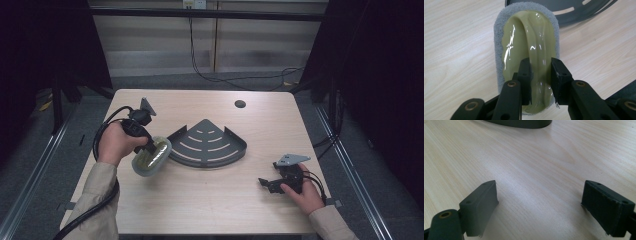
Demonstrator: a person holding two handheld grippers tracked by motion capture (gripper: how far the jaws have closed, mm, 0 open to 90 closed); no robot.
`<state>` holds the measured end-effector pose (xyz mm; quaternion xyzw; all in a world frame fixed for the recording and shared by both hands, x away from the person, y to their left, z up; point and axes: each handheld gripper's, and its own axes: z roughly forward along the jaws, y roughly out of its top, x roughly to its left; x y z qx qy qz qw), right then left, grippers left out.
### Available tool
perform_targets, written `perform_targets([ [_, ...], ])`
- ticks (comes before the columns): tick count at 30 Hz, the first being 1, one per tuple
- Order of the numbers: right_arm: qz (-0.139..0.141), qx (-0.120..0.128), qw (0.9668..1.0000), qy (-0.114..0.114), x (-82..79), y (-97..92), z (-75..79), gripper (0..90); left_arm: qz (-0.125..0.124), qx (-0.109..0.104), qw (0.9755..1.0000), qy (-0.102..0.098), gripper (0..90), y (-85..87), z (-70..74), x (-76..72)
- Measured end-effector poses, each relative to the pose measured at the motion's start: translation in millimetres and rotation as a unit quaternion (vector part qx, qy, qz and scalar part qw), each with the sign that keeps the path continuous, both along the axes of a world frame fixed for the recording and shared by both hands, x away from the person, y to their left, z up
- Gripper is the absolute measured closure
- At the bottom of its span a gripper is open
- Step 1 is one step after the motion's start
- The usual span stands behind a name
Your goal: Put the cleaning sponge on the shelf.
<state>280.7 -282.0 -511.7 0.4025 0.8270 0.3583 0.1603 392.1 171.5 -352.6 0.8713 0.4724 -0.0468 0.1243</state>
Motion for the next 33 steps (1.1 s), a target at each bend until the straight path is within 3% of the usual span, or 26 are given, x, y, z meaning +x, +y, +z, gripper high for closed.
perform_targets([
  [33, 0.0, 0.0, 1.0, 0.0, 0.0, 0.0, 0.0, 12.6, -0.016, -0.007, 0.9998, -0.007, 71.9, -43.1, 8.8, 34.7],
])
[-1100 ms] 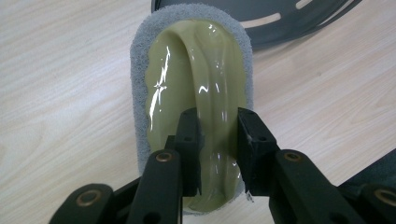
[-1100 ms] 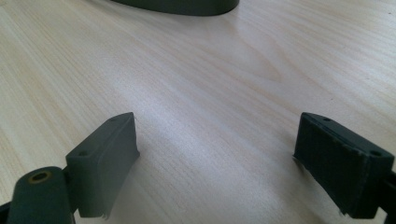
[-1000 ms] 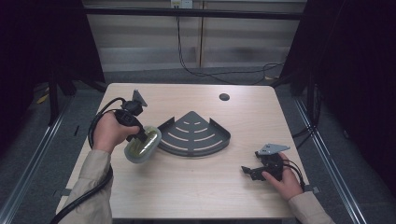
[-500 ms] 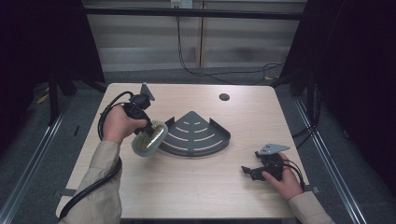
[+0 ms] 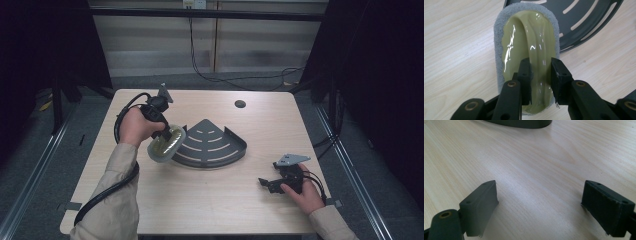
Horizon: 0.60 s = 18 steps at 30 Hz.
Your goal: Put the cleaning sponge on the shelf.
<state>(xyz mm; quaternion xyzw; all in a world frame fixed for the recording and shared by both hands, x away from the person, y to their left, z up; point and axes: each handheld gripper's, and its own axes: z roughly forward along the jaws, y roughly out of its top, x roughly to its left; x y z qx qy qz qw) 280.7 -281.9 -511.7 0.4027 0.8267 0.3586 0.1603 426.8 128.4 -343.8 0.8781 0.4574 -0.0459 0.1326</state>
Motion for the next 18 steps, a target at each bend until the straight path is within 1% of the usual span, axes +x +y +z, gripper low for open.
perform_targets([
  [6, 0.0, 0.0, 1.0, 0.001, -0.1, 0.0, 0.1, 12.6, -0.004, 0.006, 1.0, -0.001, 71.9, -6.1, 1.3, 5.2],
  [10, 0.0, 0.0, 1.0, 0.0, 0.0, 0.0, 0.1, 12.6, -0.002, 0.005, 1.0, -0.004, 71.9, -9.0, 1.9, 8.4],
  [13, 0.0, 0.0, 1.0, 0.001, -0.1, 0.0, 0.1, 12.6, -0.005, 0.001, 1.0, -0.004, 71.9, -10.9, 2.3, 10.7],
  [18, 0.0, 0.0, 1.0, 0.0, 0.0, 0.0, 0.1, 12.6, -0.006, 0.003, 1.0, -0.005, 71.8, -15.2, 1.7, 14.1],
])
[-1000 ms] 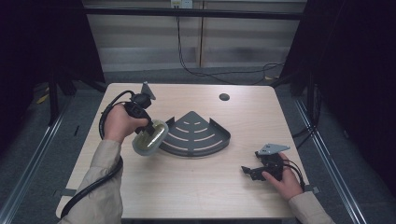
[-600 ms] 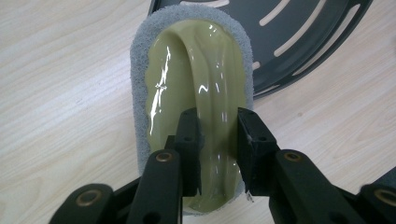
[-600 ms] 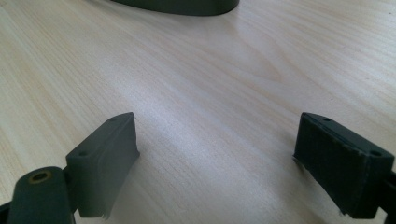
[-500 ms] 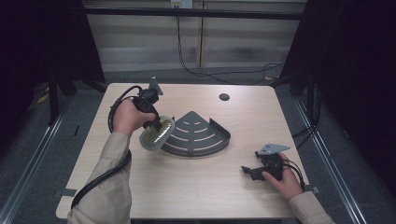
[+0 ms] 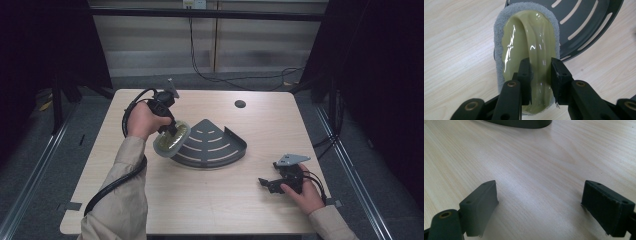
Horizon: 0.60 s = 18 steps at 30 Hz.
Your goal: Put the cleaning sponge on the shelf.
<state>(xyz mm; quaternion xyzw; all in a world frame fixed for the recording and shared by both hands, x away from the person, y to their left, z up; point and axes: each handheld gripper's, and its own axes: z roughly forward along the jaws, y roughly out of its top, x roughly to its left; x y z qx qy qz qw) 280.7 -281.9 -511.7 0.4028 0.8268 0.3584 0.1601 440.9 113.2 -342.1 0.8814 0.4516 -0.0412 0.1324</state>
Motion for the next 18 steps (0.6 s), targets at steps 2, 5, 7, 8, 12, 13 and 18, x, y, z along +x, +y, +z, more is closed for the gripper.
perform_targets([
  [2, 0.0, 0.0, 1.0, 0.0, 0.0, 0.0, 0.0, 12.6, -0.002, 0.0, 1.0, -0.003, 71.9, -1.7, -0.8, 1.5],
  [5, 0.0, 0.0, 1.0, 0.0, 0.0, 0.0, 0.0, 12.6, -0.003, 0.001, 1.0, -0.003, 71.9, -4.3, -2.8, 3.7],
  [7, 0.0, 0.0, 1.0, 0.0, 0.0, 0.0, 0.0, 12.6, -0.004, 0.0, 1.0, -0.001, 71.9, -5.8, -4.2, 5.3],
  [8, 0.0, 0.0, 1.0, 0.0, 0.0, 0.0, 0.0, 12.6, -0.004, 0.003, 1.0, -0.002, 71.9, -6.9, -5.1, 5.9],
  [12, 0.0, 0.0, 1.0, 0.0, 0.0, 0.0, 0.0, 12.6, -0.007, 0.003, 1.0, 0.0, 71.9, -10.5, -7.5, 8.9],
  [13, 0.0, 0.0, 1.0, 0.0, 0.0, 0.0, 0.0, 12.6, -0.008, 0.004, 1.0, -0.001, 71.8, -11.3, -7.9, 9.7],
  [18, 0.0, 0.0, 1.0, 0.0, 0.0, 0.0, 0.0, 12.6, -0.011, 0.002, 0.9999, -0.002, 71.9, -16.0, -8.4, 12.5],
])
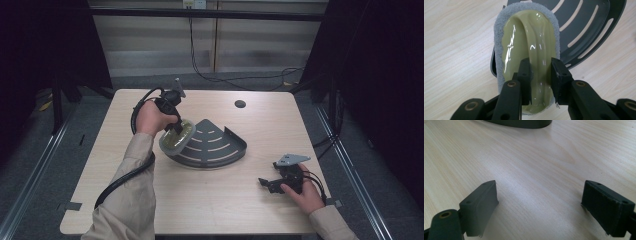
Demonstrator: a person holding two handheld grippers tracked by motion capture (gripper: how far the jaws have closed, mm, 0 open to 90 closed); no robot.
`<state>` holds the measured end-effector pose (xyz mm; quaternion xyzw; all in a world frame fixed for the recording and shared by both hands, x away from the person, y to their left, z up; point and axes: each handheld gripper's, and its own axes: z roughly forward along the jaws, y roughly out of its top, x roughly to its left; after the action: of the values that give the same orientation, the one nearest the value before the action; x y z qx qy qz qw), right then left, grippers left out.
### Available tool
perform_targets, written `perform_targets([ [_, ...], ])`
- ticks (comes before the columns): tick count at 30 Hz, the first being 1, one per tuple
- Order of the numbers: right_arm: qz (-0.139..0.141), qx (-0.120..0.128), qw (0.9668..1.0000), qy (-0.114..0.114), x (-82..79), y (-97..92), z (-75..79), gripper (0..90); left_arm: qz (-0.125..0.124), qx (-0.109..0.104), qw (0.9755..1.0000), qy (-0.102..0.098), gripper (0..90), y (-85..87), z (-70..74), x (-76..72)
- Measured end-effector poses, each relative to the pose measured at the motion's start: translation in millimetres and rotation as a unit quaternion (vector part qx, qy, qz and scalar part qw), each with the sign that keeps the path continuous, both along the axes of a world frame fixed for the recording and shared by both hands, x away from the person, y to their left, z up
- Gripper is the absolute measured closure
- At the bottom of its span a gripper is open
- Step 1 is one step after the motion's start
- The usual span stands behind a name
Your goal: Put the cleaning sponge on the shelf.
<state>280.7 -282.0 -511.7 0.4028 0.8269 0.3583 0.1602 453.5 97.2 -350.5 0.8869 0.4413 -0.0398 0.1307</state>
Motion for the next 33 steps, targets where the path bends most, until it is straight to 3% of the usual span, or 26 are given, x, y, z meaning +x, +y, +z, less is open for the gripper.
perform_targets([
  [33, 0.0, 0.0, 1.0, 0.001, -0.1, 0.0, 0.1, 12.6, -0.021, 0.003, 0.9998, -0.008, 71.8, -17.6, -10.1, 13.5],
])
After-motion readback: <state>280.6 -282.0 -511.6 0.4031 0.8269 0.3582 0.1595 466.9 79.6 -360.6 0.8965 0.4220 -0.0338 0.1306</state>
